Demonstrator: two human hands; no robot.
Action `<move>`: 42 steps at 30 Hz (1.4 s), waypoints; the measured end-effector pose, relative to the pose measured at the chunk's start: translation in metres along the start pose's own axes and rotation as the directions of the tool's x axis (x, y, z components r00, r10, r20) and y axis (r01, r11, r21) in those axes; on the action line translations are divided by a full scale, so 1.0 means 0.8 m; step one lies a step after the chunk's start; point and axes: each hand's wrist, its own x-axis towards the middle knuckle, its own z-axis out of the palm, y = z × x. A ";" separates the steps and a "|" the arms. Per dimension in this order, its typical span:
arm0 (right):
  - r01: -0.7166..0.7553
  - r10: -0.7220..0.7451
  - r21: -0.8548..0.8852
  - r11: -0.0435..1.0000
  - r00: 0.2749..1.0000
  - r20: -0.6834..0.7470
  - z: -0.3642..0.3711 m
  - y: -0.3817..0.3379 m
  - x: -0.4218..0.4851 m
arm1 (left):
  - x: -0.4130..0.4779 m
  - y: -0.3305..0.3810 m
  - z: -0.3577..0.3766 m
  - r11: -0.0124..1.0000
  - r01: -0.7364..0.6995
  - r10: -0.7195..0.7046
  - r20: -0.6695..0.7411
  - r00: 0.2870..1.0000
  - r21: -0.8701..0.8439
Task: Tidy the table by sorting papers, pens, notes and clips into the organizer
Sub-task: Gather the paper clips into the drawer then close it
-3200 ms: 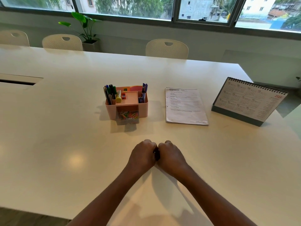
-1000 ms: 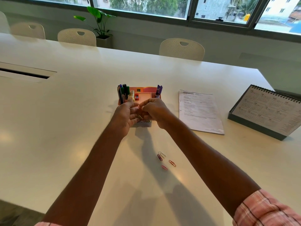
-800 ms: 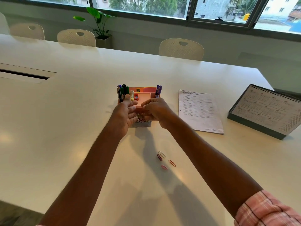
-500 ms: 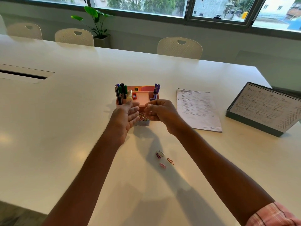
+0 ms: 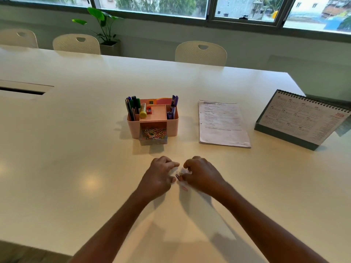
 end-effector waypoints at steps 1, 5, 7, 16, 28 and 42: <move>-0.001 0.001 -0.033 0.999 1.000 -0.014 0.004 0.001 -0.007 | 0.000 0.002 0.003 0.998 -0.032 0.032 0.005 0.999 0.048; 0.005 -0.014 -0.145 0.989 0.998 -0.059 0.016 -0.004 -0.030 | -0.002 0.010 0.009 0.991 -0.088 0.093 -0.044 0.995 0.102; 0.007 -0.025 -0.197 0.980 0.996 -0.088 0.021 -0.006 -0.040 | -0.002 0.013 0.010 0.994 -0.078 0.085 -0.102 0.991 0.071; 0.071 -0.103 -0.240 0.968 0.987 -0.124 0.019 -0.008 -0.054 | -0.002 0.014 0.019 0.995 -0.085 0.094 -0.182 0.979 0.058; 0.118 -0.169 -0.277 0.954 0.971 -0.168 0.028 0.006 -0.047 | -0.005 0.010 0.037 0.971 -0.159 0.198 -0.228 0.953 0.179; 0.264 -0.260 0.045 0.964 0.963 -0.075 0.017 0.036 -0.043 | -0.006 -0.007 0.029 0.997 -0.063 0.049 -0.240 0.970 -0.052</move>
